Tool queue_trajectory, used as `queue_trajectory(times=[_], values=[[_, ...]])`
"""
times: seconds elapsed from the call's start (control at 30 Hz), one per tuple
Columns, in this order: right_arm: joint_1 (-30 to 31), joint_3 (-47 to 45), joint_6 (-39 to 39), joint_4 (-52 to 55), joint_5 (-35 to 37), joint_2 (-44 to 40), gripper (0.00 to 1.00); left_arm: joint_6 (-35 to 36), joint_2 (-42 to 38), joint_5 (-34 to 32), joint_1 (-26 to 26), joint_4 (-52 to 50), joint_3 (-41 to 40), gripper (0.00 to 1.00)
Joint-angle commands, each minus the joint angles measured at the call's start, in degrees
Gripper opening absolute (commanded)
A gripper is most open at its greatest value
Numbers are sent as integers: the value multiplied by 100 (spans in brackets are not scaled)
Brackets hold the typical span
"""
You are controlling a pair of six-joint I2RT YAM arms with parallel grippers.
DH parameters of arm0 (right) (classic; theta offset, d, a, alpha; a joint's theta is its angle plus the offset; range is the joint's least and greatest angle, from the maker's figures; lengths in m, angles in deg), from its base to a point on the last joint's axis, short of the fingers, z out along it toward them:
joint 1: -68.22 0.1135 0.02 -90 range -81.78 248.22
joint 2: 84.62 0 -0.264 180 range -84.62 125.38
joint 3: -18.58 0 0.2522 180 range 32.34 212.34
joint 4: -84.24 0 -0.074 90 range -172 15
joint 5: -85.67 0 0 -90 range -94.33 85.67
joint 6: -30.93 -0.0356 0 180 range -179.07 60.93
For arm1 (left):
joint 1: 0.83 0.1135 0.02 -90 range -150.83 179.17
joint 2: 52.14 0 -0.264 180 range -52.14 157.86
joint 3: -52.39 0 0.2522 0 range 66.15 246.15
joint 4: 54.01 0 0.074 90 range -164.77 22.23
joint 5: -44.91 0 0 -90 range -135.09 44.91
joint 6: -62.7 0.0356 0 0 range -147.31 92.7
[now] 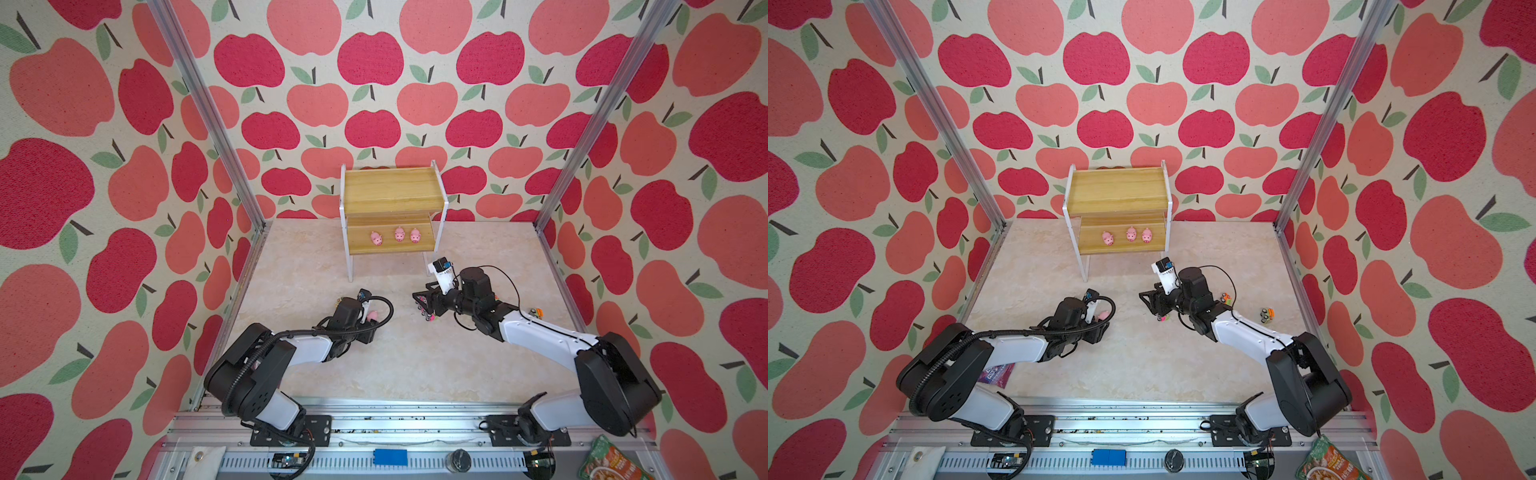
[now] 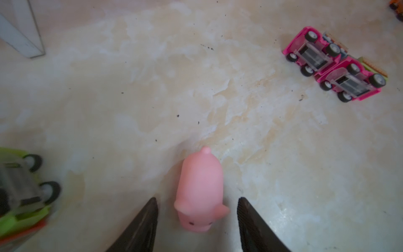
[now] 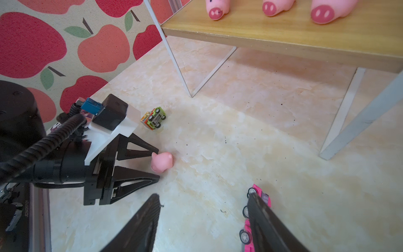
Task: Organize plastic toys on shelves
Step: Pick up the plastic toy from the center of the table.
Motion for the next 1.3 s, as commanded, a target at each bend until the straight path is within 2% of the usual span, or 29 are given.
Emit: queue_trajectory(times=[0.0,0.3,0.53,0.87,1.27], values=[[-44,-104,67,-113,-47,-162,67,55,143,3,31,250,108,54],[-44,-139,58,-166,21,-153,67,82,-20,-133,-41,305,100,36],[-42,-166,71,-218,102,-112,66,-23,-619,-676,-270,-255,338,30],[-56,-363,73,-462,307,-96,66,-203,-906,-1571,-414,-1952,1818,29],[-61,-772,193,-817,562,-485,66,-479,-43,-2487,-204,-2600,3570,30]])
